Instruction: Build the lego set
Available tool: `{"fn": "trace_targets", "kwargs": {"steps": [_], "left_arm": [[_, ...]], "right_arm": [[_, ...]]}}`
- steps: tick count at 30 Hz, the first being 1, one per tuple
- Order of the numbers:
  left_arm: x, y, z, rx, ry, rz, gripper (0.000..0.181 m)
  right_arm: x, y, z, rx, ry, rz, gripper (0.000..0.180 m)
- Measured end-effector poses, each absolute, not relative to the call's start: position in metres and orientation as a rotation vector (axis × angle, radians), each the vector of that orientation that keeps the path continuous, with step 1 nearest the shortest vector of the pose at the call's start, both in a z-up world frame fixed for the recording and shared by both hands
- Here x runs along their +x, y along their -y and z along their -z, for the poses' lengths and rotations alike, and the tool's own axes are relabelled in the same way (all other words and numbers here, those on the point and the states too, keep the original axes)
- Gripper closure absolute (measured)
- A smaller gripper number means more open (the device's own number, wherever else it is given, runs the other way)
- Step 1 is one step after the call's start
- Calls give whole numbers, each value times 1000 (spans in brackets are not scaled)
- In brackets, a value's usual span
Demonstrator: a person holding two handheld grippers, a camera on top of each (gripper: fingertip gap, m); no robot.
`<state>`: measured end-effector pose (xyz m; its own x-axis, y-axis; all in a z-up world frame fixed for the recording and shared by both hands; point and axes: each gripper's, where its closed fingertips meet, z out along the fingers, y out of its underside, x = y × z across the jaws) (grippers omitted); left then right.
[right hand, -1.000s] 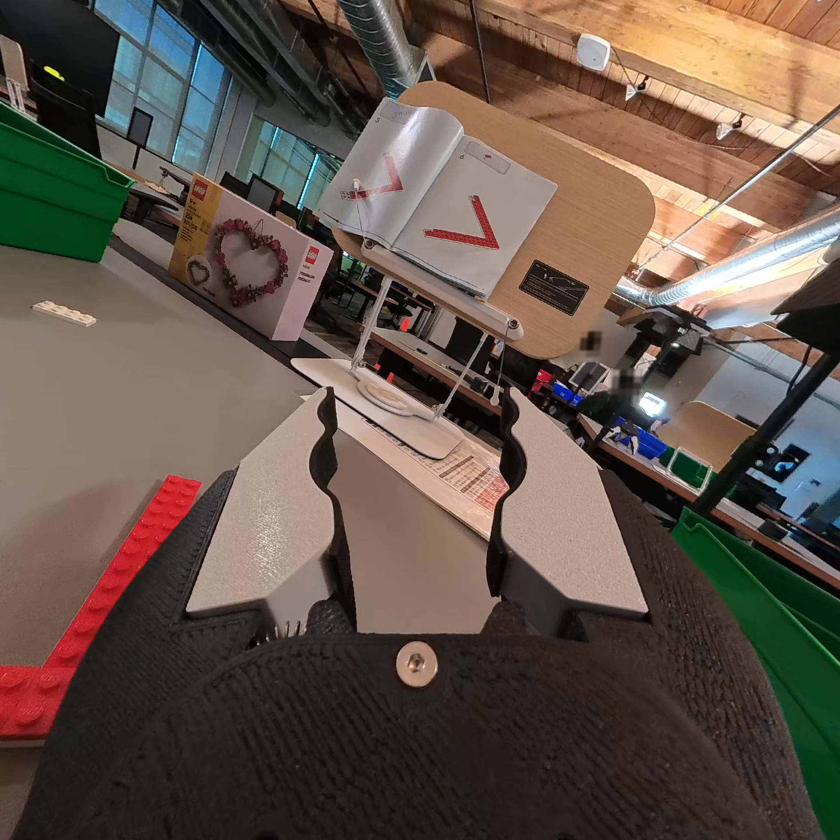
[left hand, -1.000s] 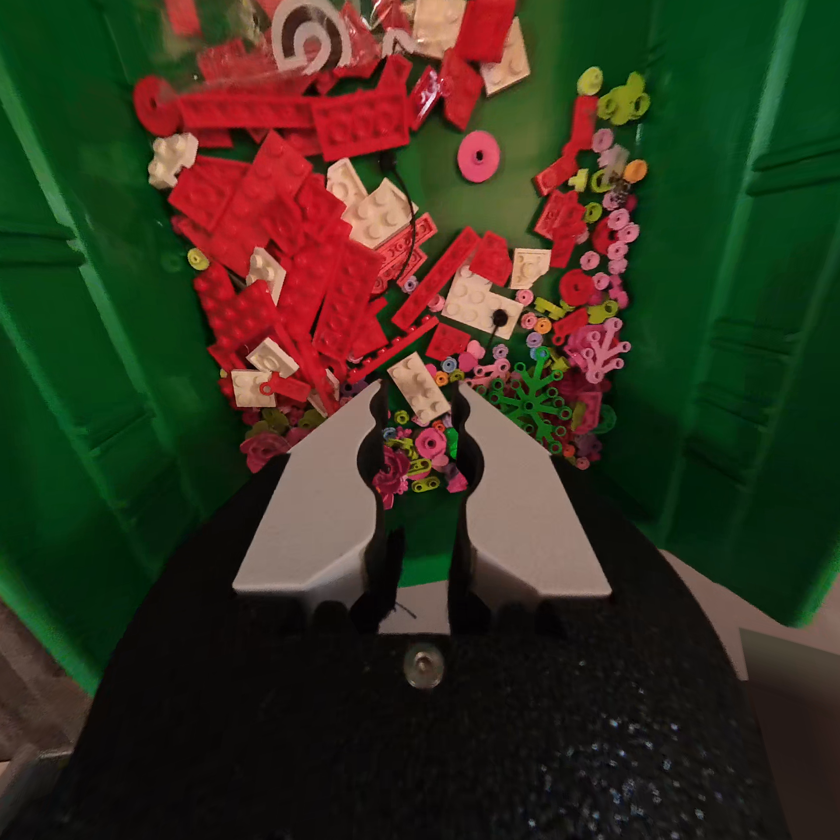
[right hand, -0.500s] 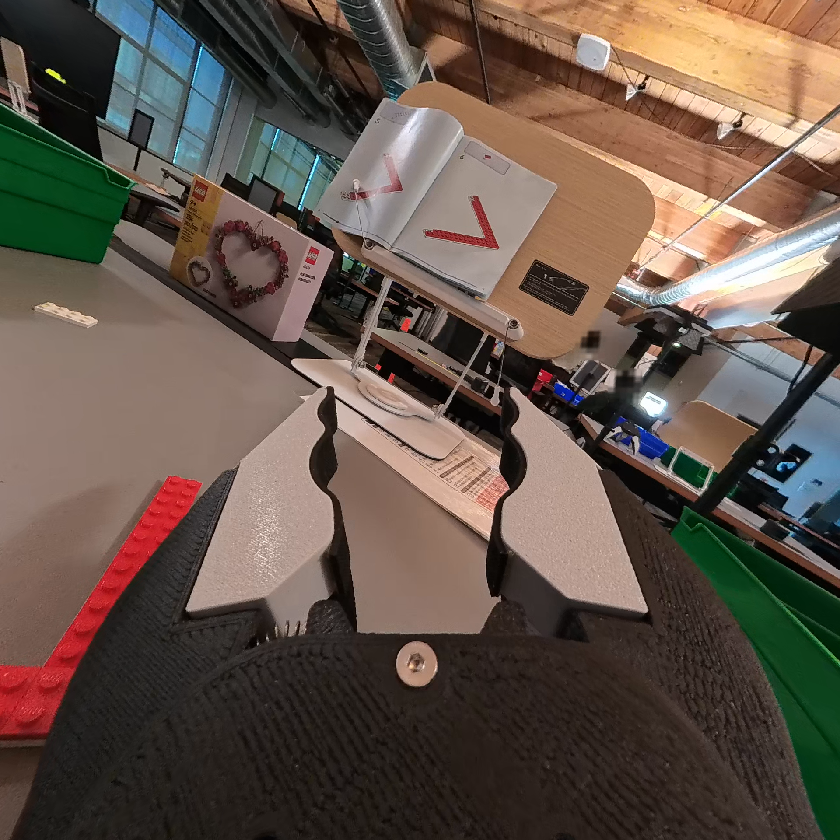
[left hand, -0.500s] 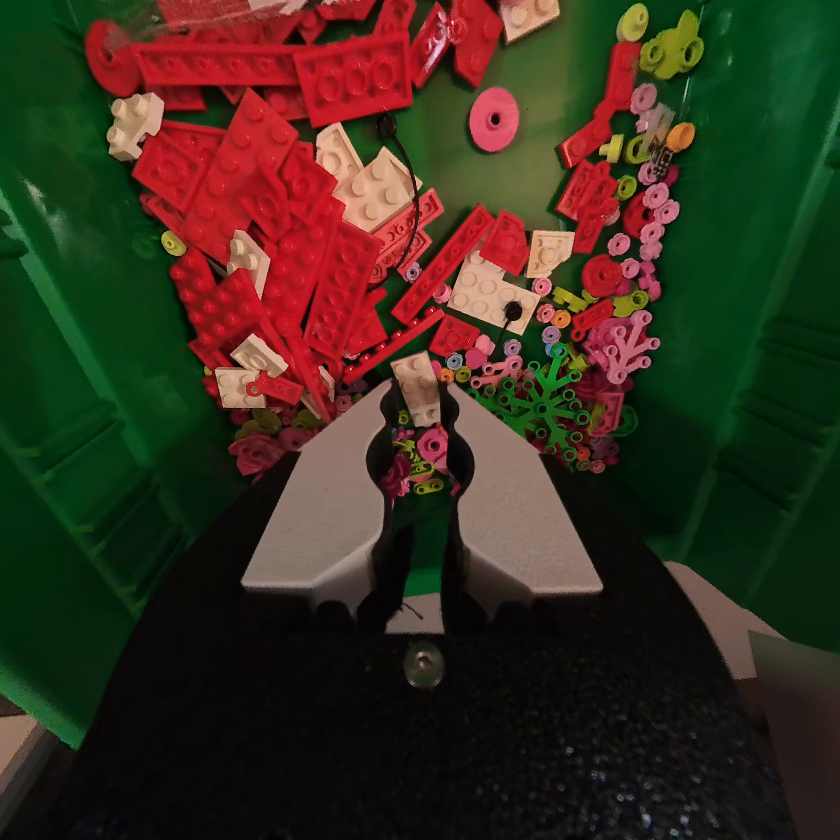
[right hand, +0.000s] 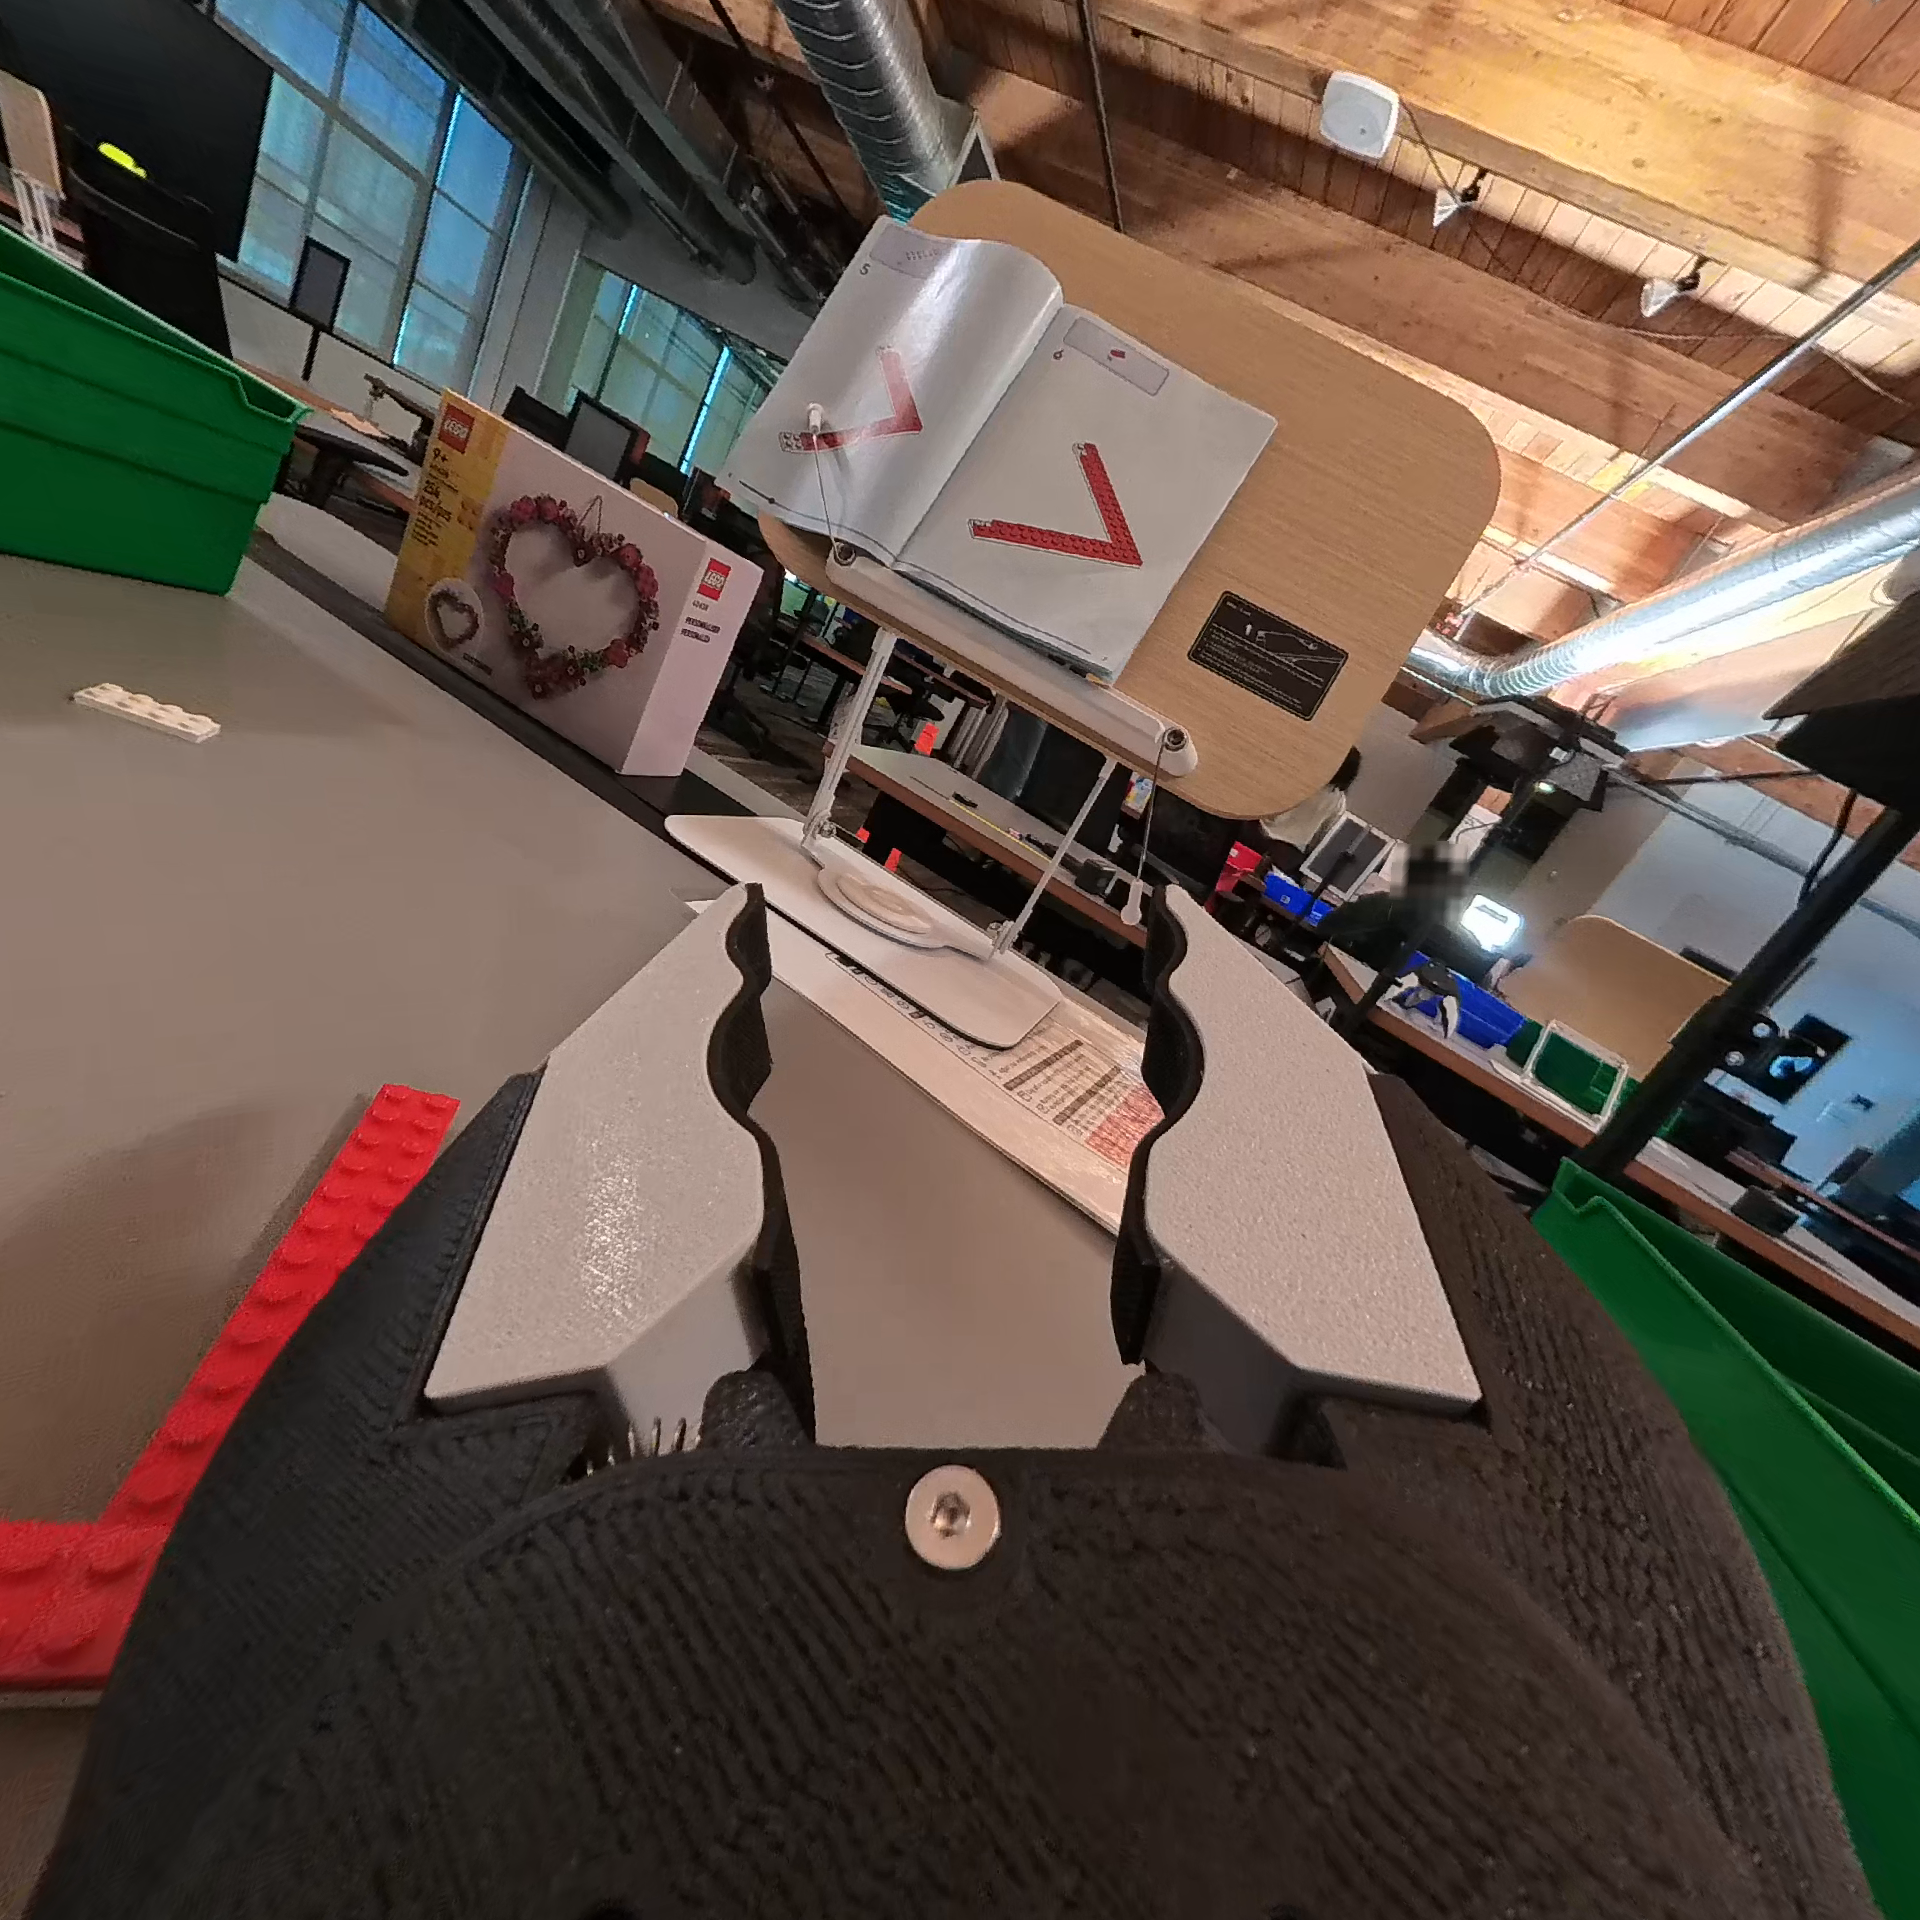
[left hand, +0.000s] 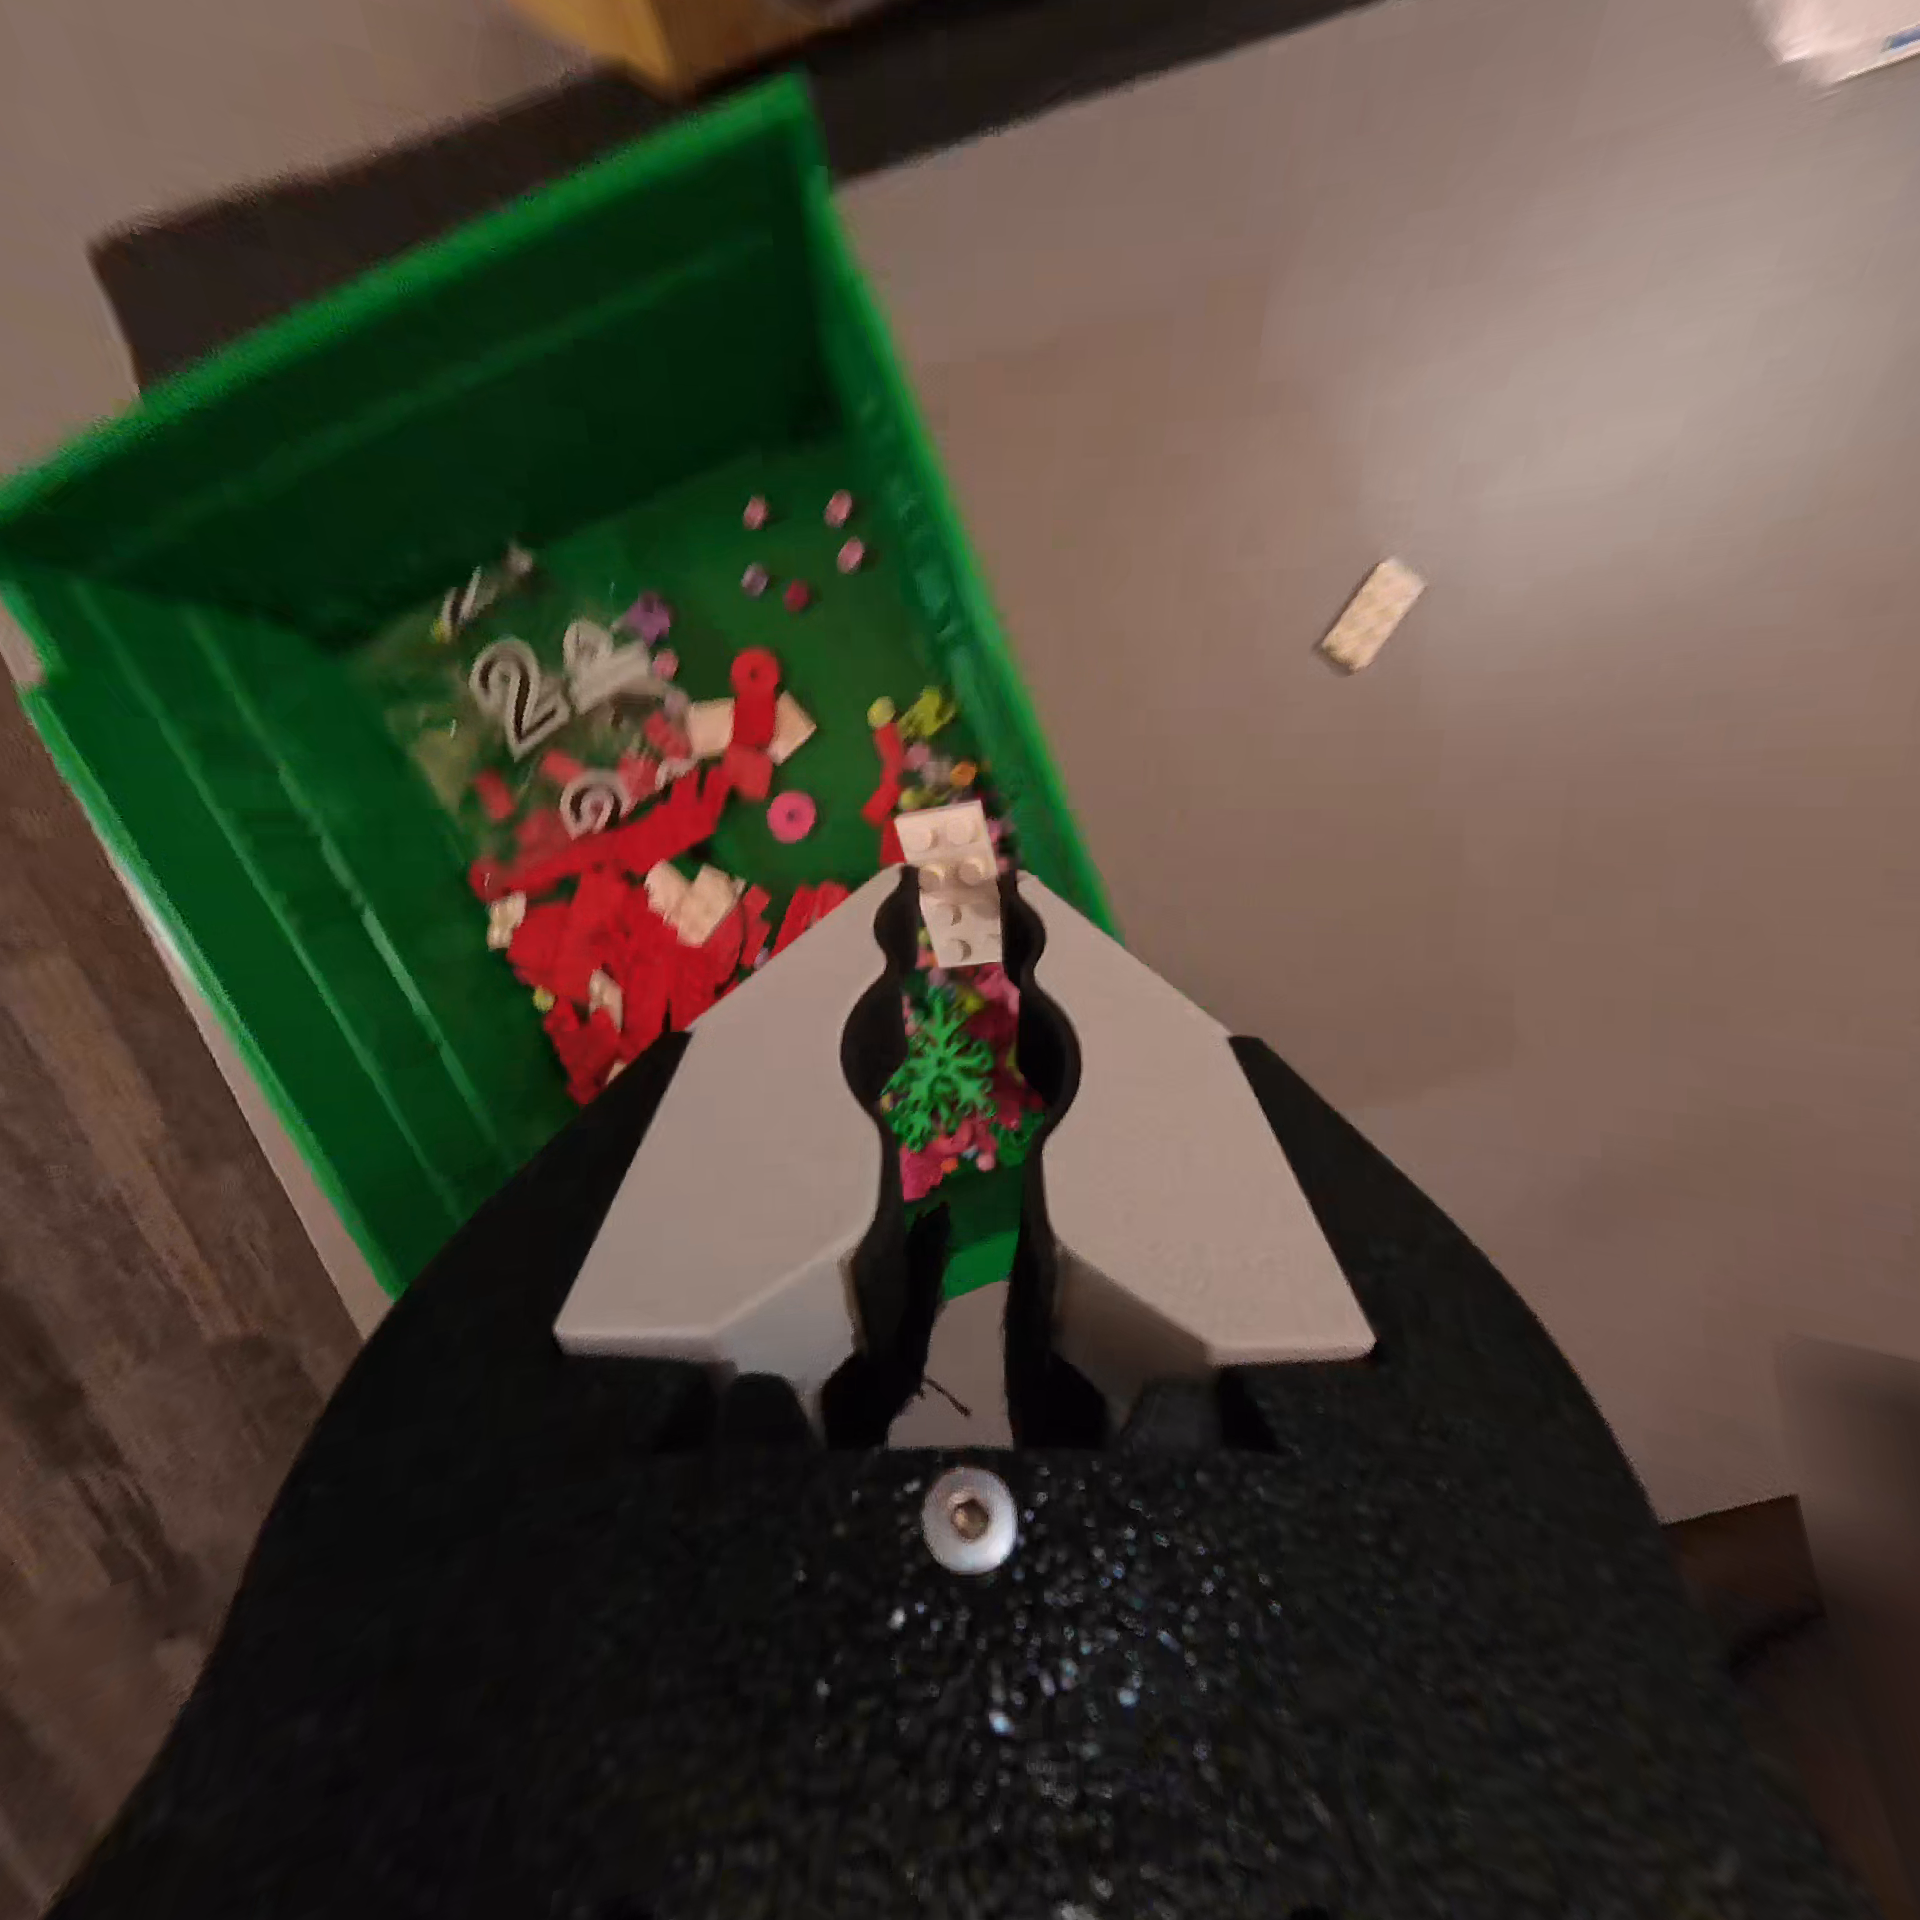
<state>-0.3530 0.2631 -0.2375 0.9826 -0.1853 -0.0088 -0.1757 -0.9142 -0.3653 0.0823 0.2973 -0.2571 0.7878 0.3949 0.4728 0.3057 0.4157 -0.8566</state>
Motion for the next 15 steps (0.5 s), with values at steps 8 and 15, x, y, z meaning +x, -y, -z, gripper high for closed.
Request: {"fn": "trace_targets", "kwargs": {"steps": [8,15], "left_arm": [[-261,-306,242,-2757,-577,31,167],[-229,-323,294,-2856,-683,53,167]], "right_arm": [[82,-297,257,-1166,706,-66,108],[83,-297,256,-1167,696,-73,108]]}}
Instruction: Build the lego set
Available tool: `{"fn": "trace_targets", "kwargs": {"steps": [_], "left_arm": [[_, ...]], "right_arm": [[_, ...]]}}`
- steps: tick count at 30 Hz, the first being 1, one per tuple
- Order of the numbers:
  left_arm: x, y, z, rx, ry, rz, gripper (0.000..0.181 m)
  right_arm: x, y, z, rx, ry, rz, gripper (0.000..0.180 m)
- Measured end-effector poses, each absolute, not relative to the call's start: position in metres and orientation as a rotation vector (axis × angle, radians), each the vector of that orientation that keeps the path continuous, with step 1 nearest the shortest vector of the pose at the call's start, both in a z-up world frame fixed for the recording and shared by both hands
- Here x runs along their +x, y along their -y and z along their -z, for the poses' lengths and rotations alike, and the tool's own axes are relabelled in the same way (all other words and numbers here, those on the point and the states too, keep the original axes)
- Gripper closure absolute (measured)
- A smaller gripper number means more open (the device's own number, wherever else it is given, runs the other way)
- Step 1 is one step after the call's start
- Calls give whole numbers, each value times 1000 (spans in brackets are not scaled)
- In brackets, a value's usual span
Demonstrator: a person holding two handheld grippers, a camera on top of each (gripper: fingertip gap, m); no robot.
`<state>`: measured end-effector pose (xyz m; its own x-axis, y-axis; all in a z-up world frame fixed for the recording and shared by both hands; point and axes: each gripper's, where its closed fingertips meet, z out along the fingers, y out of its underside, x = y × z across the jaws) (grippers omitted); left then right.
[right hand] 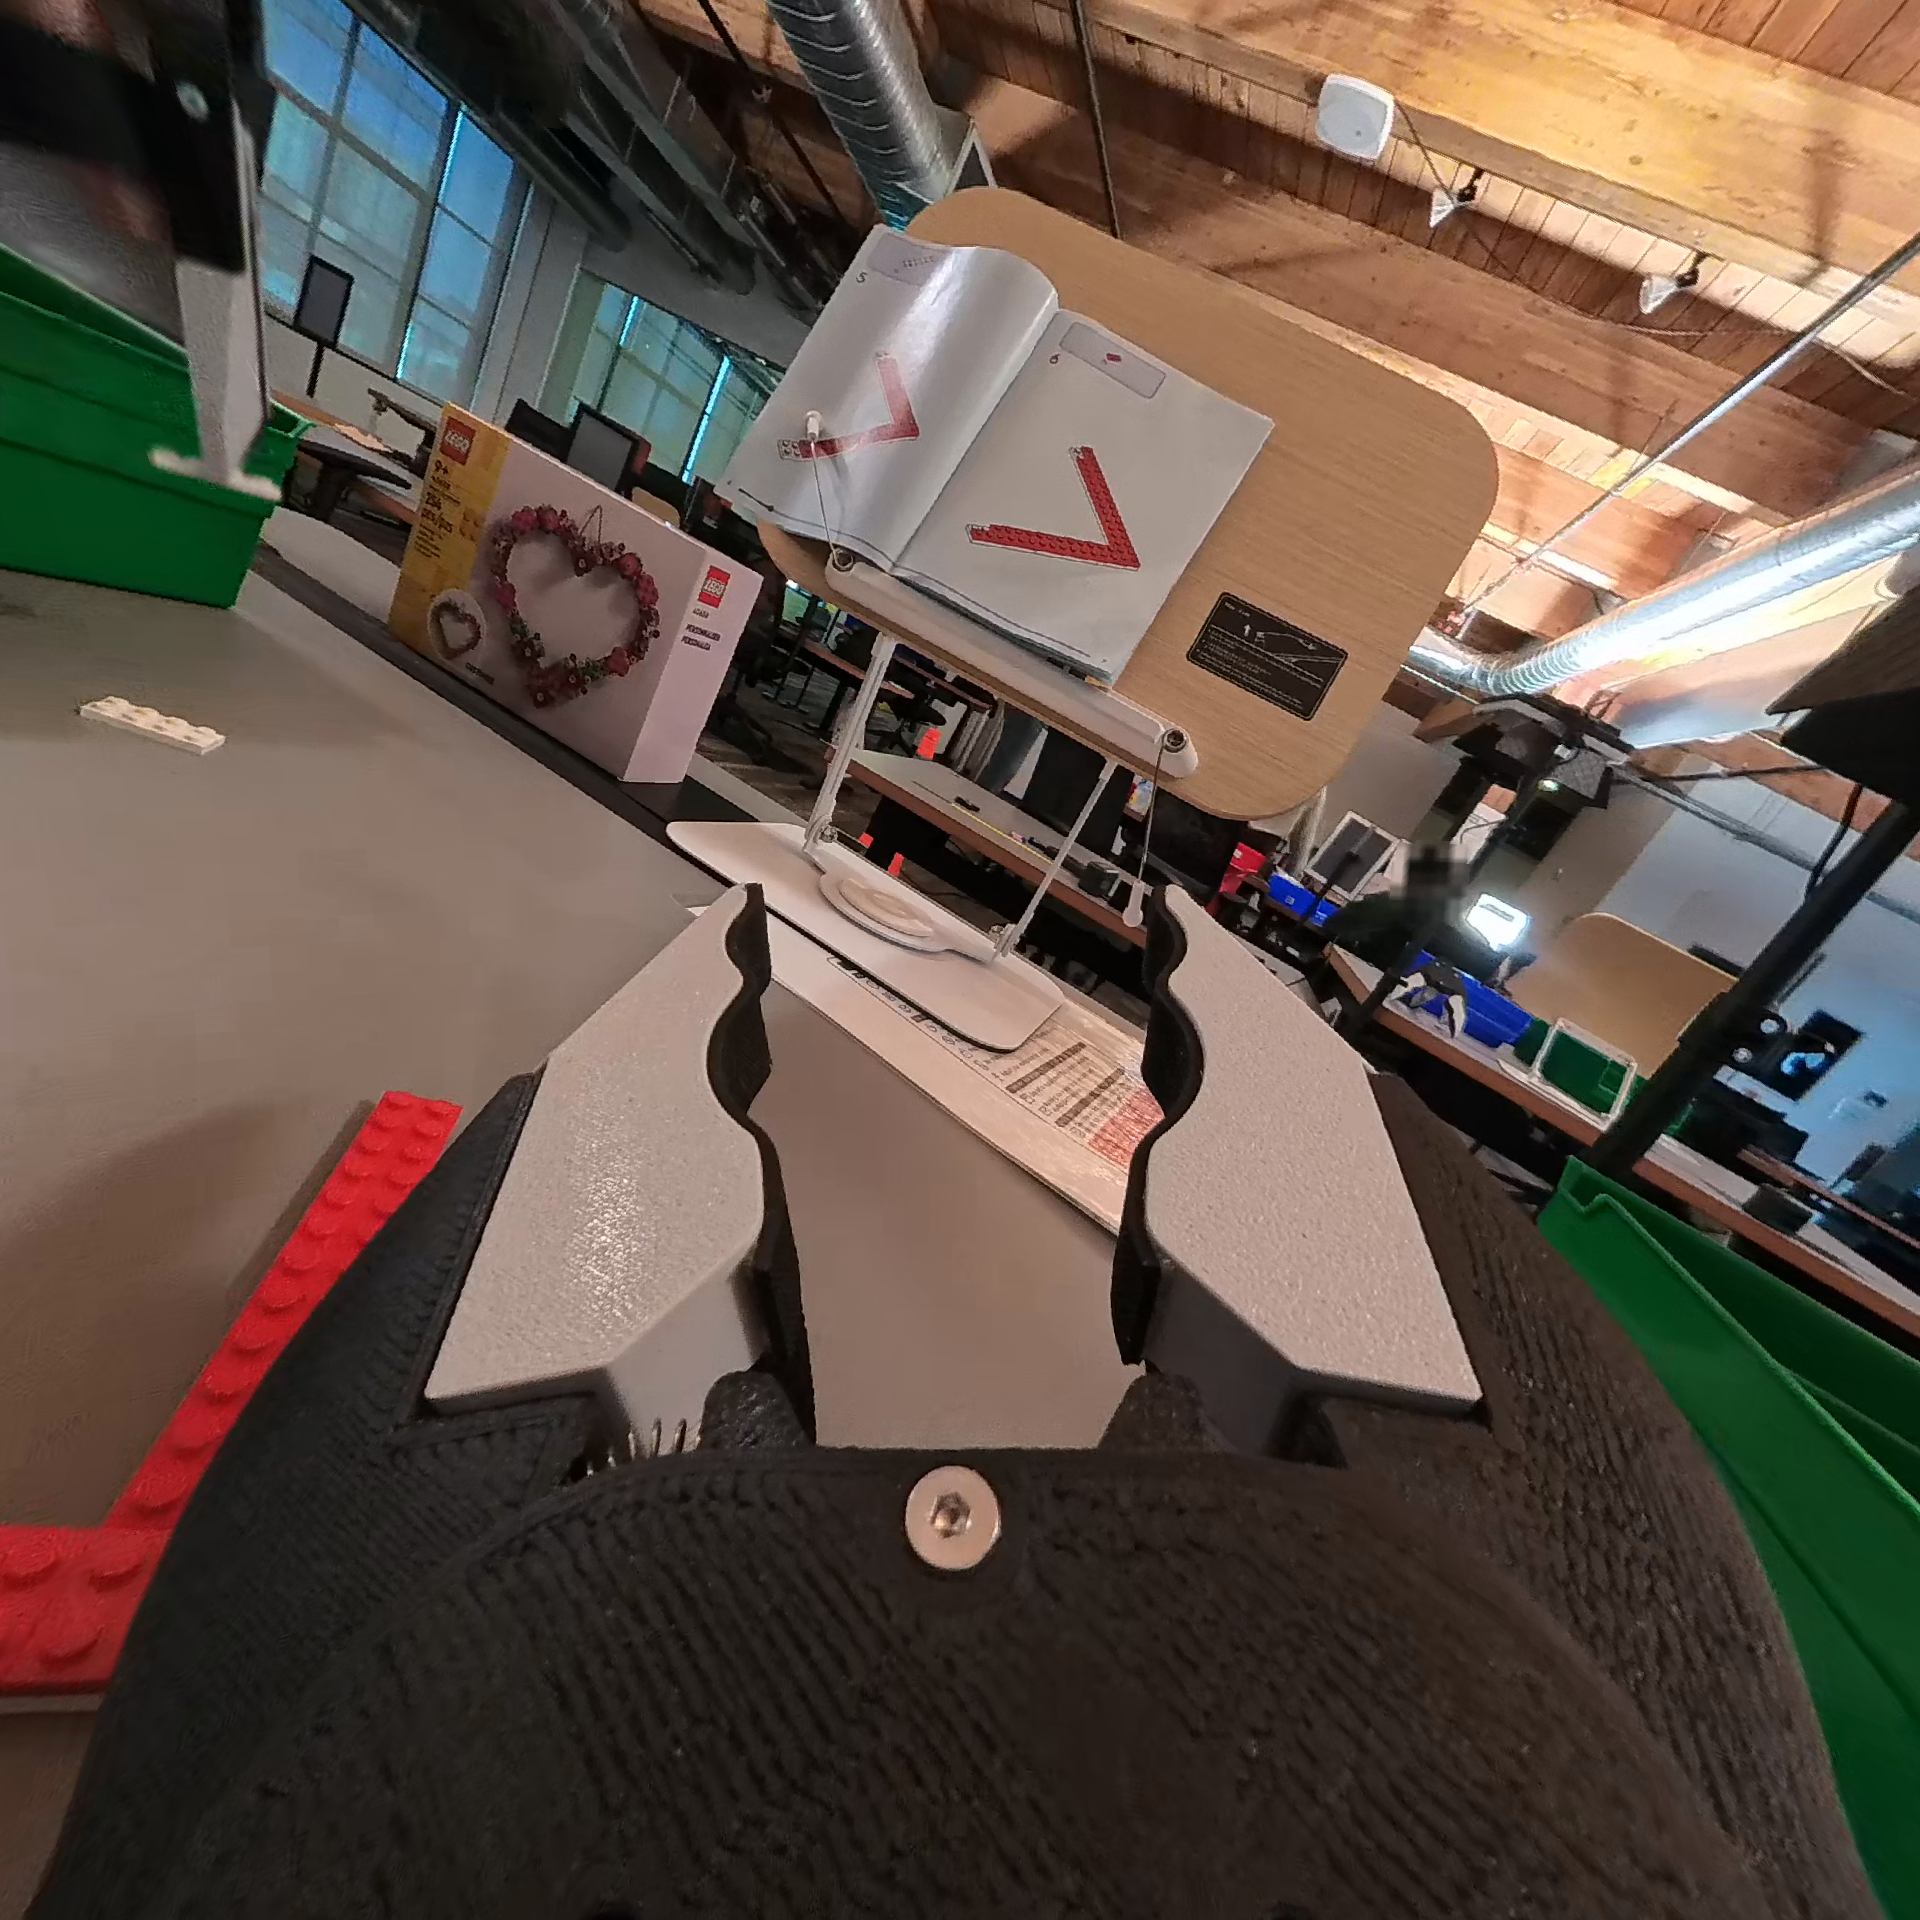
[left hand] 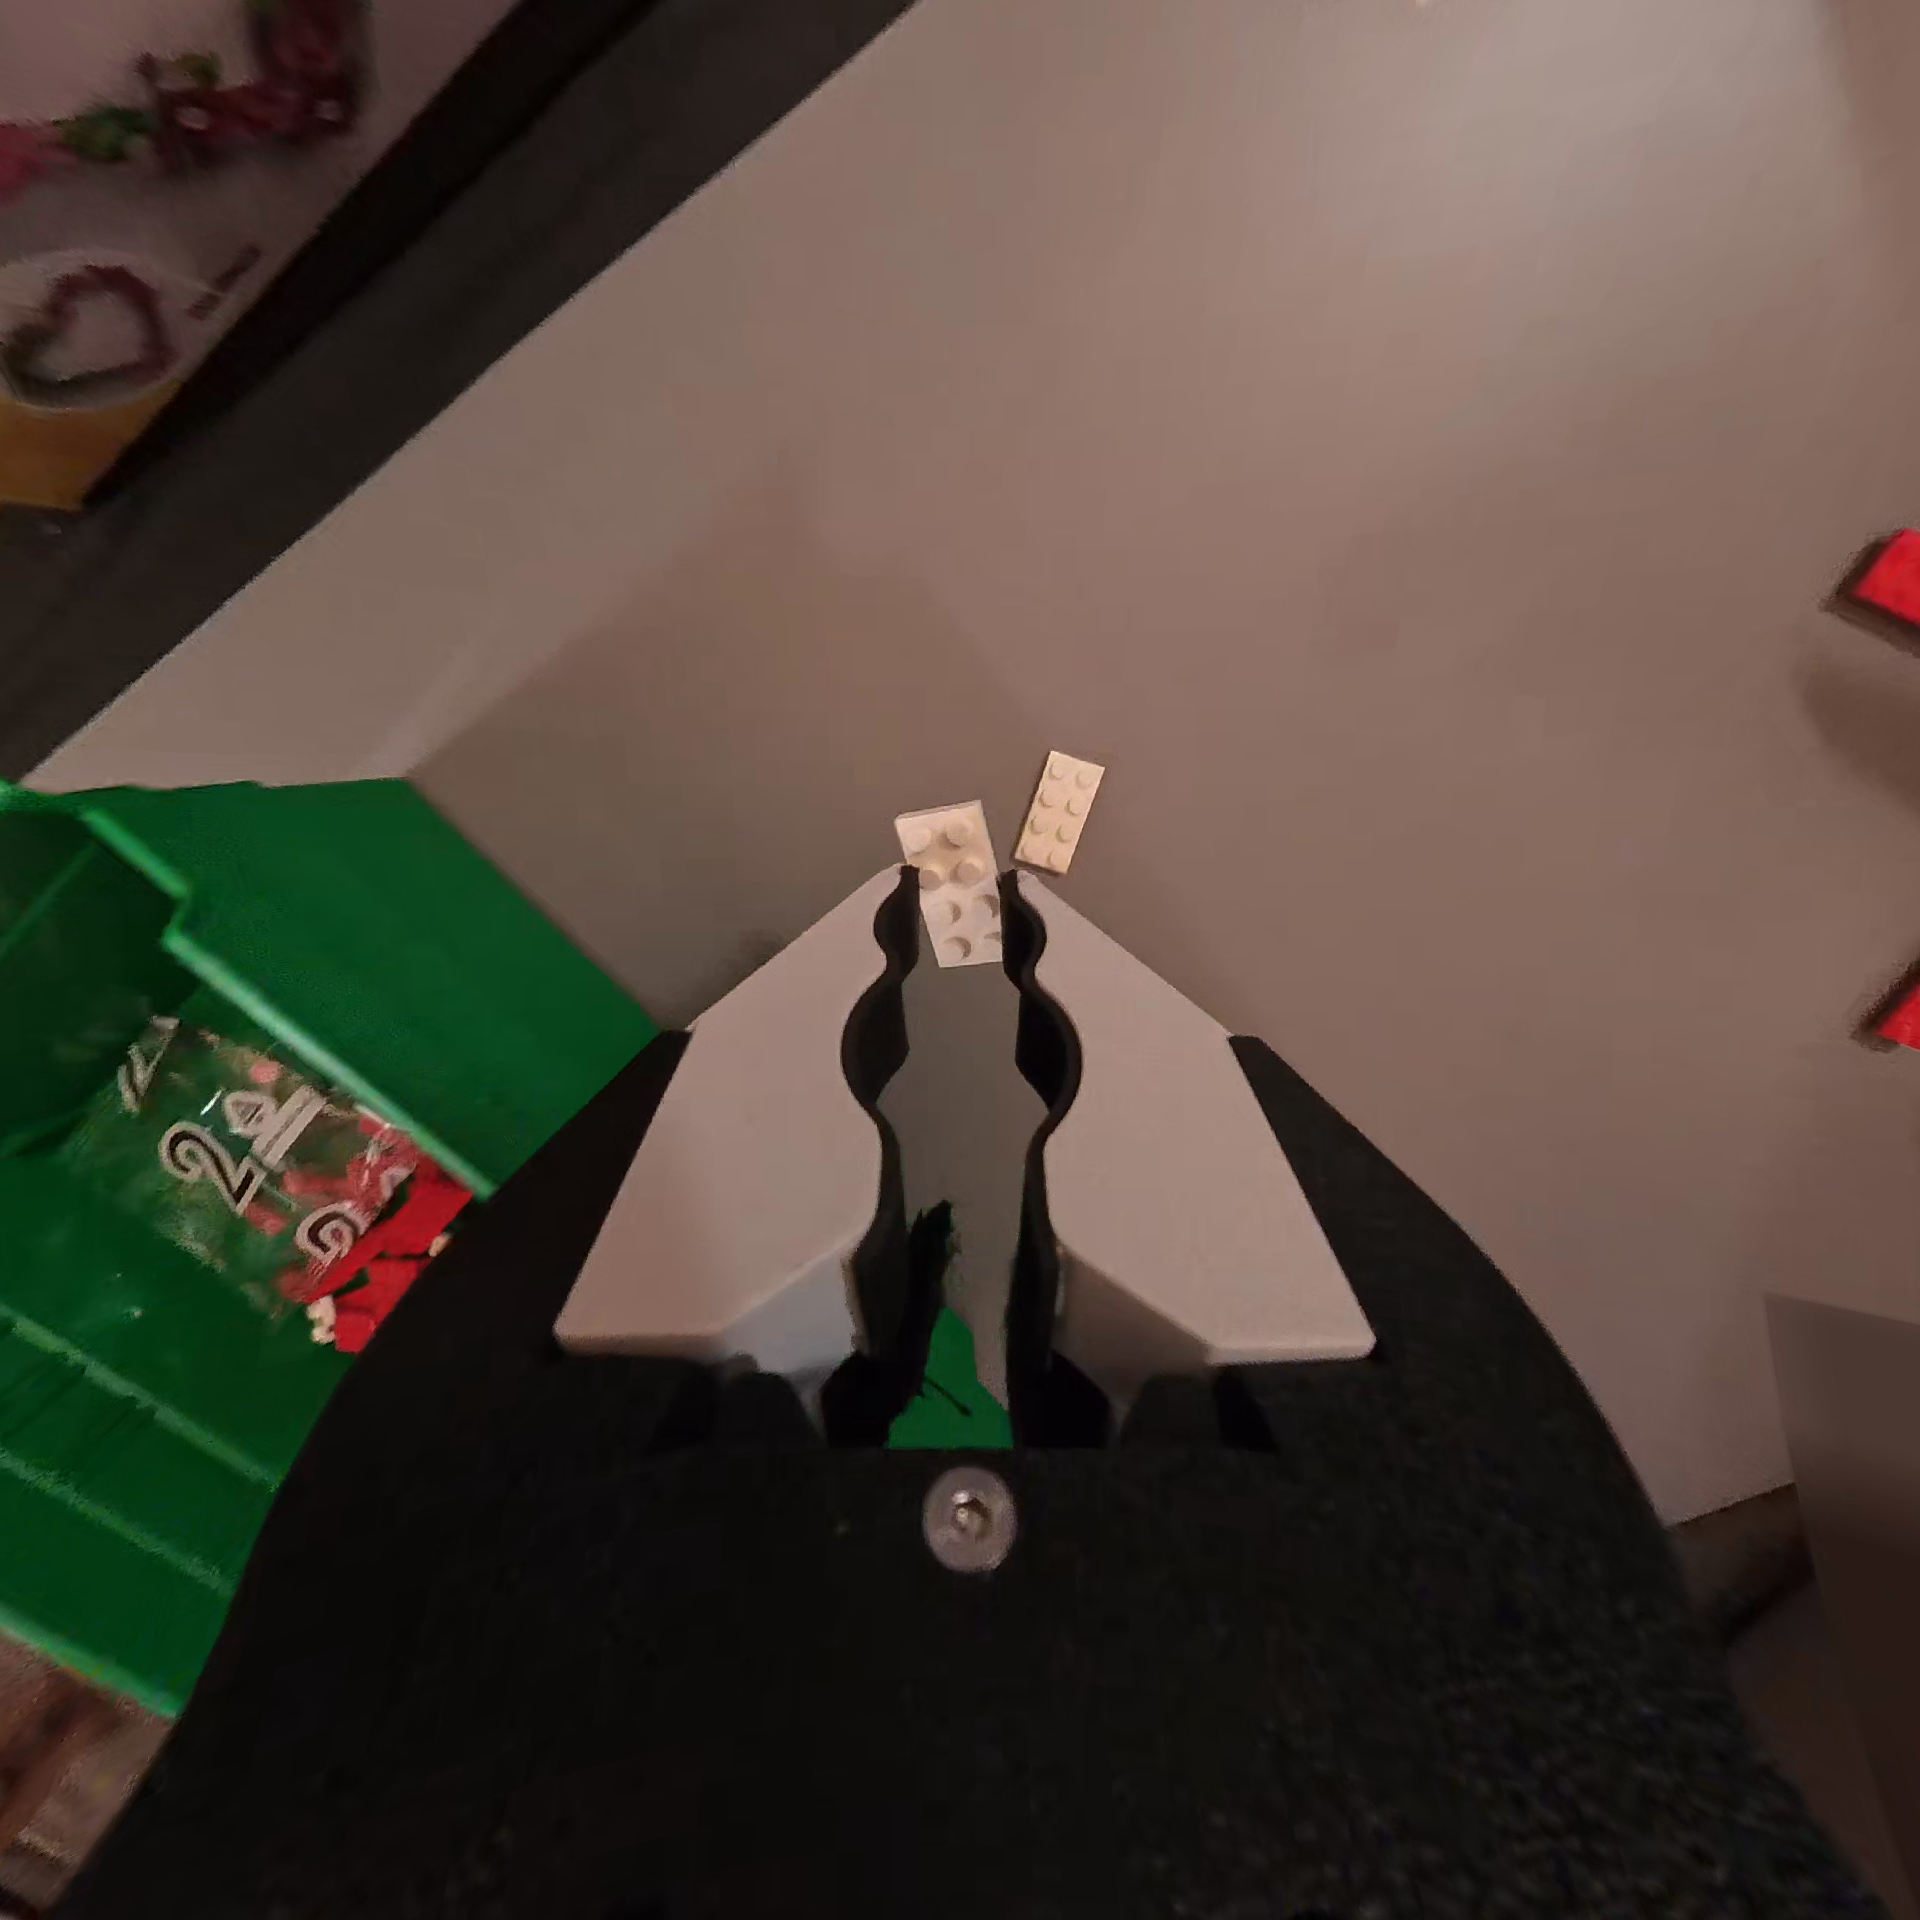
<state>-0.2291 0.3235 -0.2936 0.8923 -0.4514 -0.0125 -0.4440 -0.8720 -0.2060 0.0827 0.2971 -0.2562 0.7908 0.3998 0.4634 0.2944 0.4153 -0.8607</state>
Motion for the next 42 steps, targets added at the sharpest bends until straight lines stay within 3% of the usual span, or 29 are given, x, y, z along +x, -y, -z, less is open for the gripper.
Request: {"fn": "trace_targets", "kwargs": {"steps": [7,15,32,36,42], "left_arm": [[-234,-320,345,-2982,-702,44,167],[-236,-320,366,-3018,-686,77,167],[-234,-315,375,-3065,-663,77,166],[-235,-315,375,-3078,-628,77,147],[-235,-324,340,-2982,-596,121,143]], "right_arm": [[80,-297,257,-1164,708,-74,108],[80,-297,257,-1165,708,-74,108],[79,-297,257,-1165,709,-70,108],[79,-297,257,-1165,712,-69,108],[79,-297,257,-1161,716,-71,108]]}}
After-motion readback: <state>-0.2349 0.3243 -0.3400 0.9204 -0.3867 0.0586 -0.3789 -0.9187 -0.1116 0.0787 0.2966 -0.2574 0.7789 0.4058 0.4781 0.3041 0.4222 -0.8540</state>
